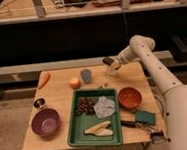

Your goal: Place eraser in paper cup

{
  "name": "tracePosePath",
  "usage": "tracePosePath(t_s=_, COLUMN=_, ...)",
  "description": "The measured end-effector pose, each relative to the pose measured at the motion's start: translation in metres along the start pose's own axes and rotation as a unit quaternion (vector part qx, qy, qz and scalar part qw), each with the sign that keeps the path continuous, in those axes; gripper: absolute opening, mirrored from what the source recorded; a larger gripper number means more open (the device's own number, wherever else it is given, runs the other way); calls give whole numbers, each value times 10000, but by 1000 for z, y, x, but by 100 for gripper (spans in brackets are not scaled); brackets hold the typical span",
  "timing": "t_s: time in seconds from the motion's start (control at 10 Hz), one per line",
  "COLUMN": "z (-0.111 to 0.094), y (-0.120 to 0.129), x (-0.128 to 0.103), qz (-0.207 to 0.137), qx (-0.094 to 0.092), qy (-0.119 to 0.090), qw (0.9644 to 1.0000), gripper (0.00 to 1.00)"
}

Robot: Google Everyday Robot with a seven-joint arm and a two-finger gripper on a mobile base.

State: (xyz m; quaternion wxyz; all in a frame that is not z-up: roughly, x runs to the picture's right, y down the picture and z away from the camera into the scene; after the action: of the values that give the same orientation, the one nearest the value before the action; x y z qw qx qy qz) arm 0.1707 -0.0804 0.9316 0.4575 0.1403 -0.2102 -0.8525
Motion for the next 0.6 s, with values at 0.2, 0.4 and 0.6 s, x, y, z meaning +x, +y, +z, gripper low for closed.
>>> tracePosePath(t_s=0.2, z=1, y=1, x=0, qz=-2, qx=-27, qy=-44, qw=10000, gripper=80)
tracePosePath(t_s=0.4, z=0, y=2, x=-2, qz=18, qx=-53, qy=-69, qw=10000, gripper=80)
tracePosePath(t_s=0.6, z=-3, y=5, x=-3, qz=110, qx=-87, qy=-37, qw=9999, gripper=80)
